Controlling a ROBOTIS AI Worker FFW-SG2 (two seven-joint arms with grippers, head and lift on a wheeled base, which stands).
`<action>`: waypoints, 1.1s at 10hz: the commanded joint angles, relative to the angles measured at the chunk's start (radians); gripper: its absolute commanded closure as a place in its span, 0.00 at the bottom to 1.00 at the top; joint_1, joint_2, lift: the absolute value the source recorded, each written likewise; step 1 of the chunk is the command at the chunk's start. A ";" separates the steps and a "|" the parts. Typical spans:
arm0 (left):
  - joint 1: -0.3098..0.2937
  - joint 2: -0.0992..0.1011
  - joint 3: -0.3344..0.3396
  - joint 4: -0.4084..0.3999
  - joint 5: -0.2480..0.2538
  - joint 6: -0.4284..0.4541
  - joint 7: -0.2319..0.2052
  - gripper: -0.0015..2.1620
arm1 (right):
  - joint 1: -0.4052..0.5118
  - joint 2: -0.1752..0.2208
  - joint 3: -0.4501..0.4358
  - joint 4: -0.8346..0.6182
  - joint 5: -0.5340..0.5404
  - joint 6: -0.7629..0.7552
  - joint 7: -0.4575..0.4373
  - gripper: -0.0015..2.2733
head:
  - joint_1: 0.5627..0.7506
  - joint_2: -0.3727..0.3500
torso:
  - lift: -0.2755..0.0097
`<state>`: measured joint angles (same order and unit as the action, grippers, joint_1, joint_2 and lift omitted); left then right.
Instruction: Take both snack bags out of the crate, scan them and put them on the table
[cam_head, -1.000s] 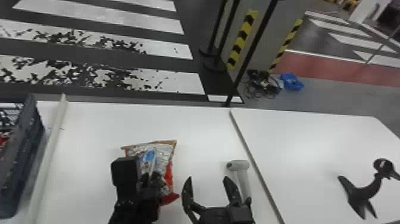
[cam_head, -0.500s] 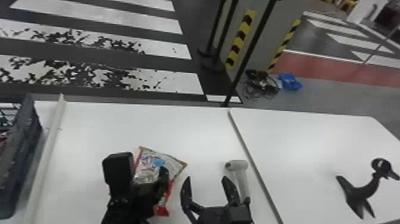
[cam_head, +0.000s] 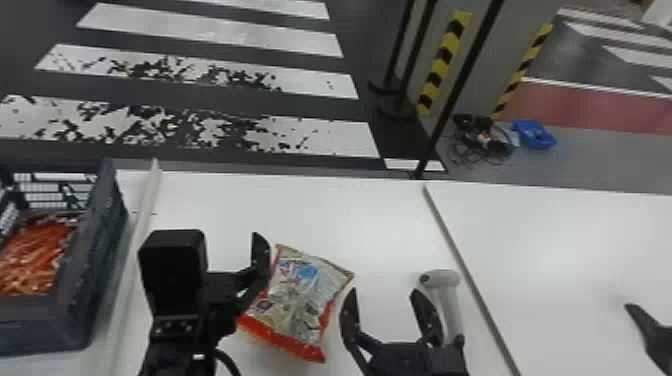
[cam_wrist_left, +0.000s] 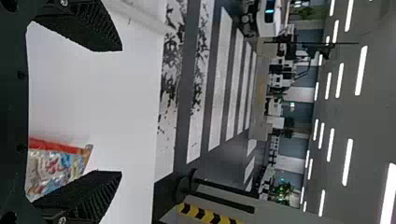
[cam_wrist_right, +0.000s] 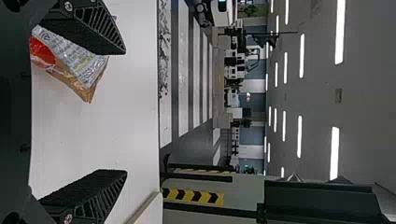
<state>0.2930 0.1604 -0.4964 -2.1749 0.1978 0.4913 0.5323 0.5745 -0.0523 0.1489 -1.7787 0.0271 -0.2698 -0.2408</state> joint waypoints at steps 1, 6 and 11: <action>0.040 0.047 0.056 -0.054 -0.074 -0.032 -0.022 0.02 | -0.008 0.000 0.012 -0.002 0.005 -0.001 0.000 0.04 | 0.70 0.24 | 0.64; 0.252 0.130 0.364 -0.045 -0.104 -0.504 -0.365 0.04 | -0.021 -0.001 0.058 -0.025 0.008 0.030 0.006 0.06 | 0.70 0.47 | 0.64; 0.371 0.103 0.651 0.027 0.077 -0.642 -0.767 0.04 | -0.033 -0.001 0.107 -0.042 0.030 0.057 0.048 0.34 | 0.70 0.68 | 0.64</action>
<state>0.6571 0.2731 0.1254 -2.1603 0.2523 -0.1482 -0.2208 0.5414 -0.0537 0.2497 -1.8147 0.0499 -0.2169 -0.1955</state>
